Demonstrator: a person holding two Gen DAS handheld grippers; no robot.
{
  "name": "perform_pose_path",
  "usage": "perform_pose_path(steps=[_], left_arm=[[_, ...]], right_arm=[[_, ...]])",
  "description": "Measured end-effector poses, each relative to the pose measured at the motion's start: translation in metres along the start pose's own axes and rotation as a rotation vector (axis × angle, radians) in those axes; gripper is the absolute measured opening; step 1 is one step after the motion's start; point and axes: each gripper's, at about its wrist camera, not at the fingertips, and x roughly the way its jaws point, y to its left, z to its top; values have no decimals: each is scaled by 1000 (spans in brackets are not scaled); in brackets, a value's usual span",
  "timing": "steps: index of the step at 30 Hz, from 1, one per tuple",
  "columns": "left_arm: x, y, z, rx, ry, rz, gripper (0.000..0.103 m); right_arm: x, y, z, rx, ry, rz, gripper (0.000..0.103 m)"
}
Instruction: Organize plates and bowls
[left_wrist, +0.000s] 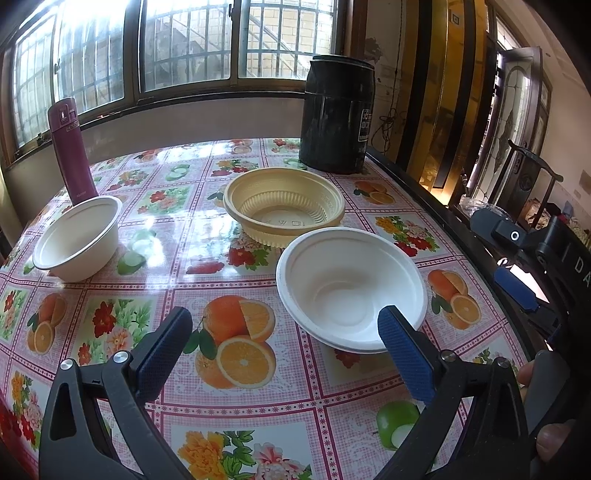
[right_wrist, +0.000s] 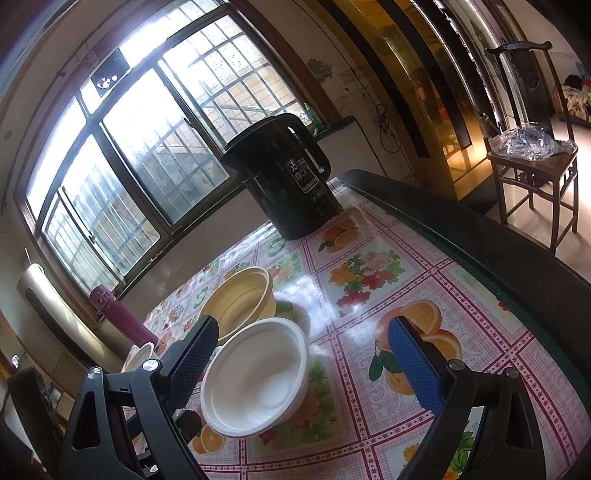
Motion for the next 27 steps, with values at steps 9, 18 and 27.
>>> perform_pose_path(steps=[9,18,27], left_arm=[[-2,-2,0,4,-6,-3,101],[2,2,3,0,11,-8,101],[15,36,20,-94,32,41,101]], right_arm=[[1,-3,-1,4,-6,-3,95],[1,-3,-2,10,2,7,95],[10,-14,-1,103,75,91,95]])
